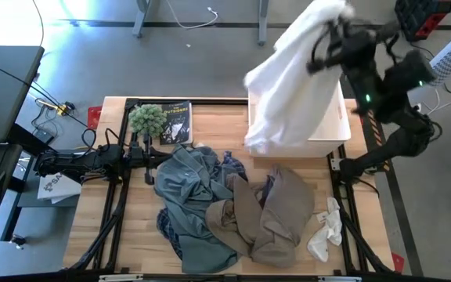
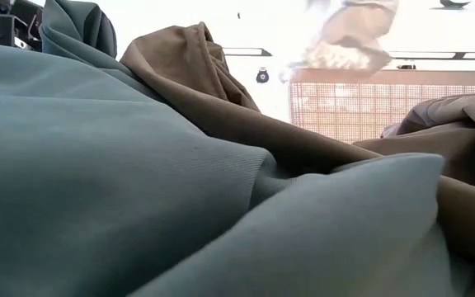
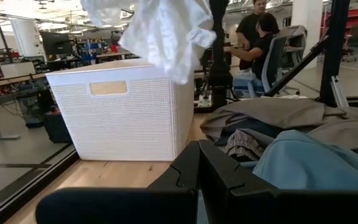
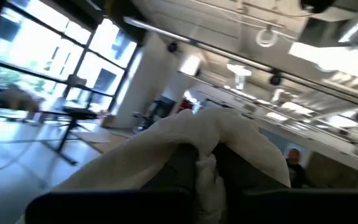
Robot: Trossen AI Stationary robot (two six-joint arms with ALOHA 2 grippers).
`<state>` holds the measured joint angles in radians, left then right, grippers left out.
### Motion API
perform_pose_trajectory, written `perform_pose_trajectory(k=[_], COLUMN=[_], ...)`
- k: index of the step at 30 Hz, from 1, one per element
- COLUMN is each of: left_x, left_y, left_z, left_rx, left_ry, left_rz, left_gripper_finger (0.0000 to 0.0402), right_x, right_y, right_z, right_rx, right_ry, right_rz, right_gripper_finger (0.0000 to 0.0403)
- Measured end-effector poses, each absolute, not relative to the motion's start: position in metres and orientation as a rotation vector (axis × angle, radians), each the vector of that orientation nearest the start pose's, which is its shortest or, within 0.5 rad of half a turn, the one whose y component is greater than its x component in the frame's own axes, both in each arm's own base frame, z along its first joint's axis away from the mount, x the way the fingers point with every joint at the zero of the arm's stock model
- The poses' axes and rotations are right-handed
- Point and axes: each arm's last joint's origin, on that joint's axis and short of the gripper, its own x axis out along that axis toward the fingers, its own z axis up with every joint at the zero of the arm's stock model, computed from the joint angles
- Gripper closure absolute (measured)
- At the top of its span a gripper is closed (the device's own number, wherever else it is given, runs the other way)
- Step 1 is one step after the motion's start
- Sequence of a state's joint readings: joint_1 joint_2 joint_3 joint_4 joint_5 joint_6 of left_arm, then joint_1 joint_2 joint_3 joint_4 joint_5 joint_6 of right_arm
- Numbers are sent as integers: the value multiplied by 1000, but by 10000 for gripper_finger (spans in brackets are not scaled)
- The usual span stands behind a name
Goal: Sort clothes
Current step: Put the white dress into the white laundry organizer
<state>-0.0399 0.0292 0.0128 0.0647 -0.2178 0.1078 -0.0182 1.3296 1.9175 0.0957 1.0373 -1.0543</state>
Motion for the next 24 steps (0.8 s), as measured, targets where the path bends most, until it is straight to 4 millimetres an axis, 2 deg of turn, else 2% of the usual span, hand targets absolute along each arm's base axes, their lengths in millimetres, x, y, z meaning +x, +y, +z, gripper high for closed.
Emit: perform_pose_trajectory(k=[4, 8, 17, 21, 24], left_x=[98, 98, 98, 98, 98], left_y=[3, 3, 3, 3, 3], left_z=[172, 172, 172, 172, 172], left_rx=[102, 102, 102, 101, 99], left_ry=[-37, -37, -37, -36, -37], left_rz=[196, 196, 196, 204, 208], left_gripper_finger=[400, 400, 400, 400, 400], right_x=[185, 185, 201, 212, 221], right_y=[-63, -92, -151, -167, -171], right_z=[595, 575, 504, 478, 461], right_rx=[-559, -502, -171, -52, 11], right_ry=[19, 150, 469, 614, 718], right_rz=[-1362, -1401, -1117, -1032, -956], right_gripper_finger=[383, 383, 371, 368, 367])
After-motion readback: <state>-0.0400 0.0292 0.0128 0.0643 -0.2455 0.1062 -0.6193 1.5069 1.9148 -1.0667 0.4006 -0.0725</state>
